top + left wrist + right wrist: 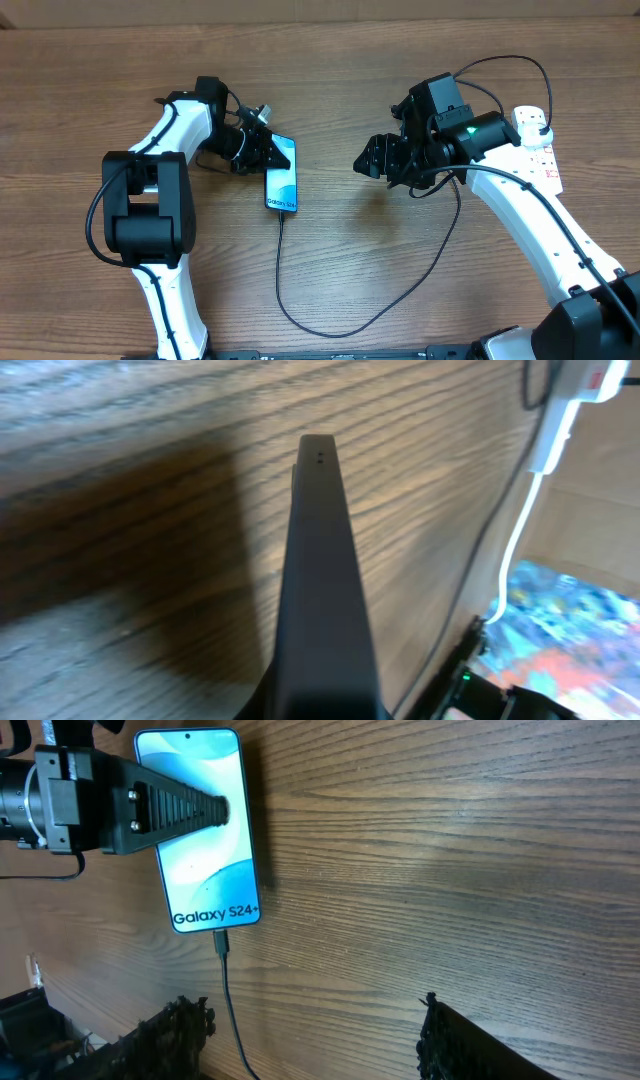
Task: Plug charger to phone and switch on socket
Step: 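Lower the phone flat onto the table with the left gripper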
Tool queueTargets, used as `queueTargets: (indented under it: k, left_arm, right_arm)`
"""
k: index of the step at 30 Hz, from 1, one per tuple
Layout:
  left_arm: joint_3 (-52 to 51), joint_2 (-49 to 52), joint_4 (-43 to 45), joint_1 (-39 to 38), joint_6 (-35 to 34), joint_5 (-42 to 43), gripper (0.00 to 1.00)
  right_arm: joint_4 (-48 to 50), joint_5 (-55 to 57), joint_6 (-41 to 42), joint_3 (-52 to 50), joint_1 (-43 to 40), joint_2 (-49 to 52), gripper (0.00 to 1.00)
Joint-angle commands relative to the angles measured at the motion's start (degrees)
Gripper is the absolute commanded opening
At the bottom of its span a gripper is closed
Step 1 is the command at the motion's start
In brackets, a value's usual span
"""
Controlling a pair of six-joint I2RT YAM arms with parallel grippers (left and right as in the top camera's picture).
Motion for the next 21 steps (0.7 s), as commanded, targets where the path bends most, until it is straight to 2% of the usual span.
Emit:
queueTargets:
  k: [1, 21]
  left_arm:
    - [-0.37, -0.59, 0.07, -0.39, -0.72, -3.02, 0.04]
    - [-4.28, -0.57, 1.99, -0.42, -3.34, -3.02, 0.08]
  right_arm:
    - [0.2, 0.59, -0.46, 0.46, -0.04, -1.57, 0.7]
    - [0.22, 0.57, -0.46, 0.46, -0.04, -1.57, 0.7]
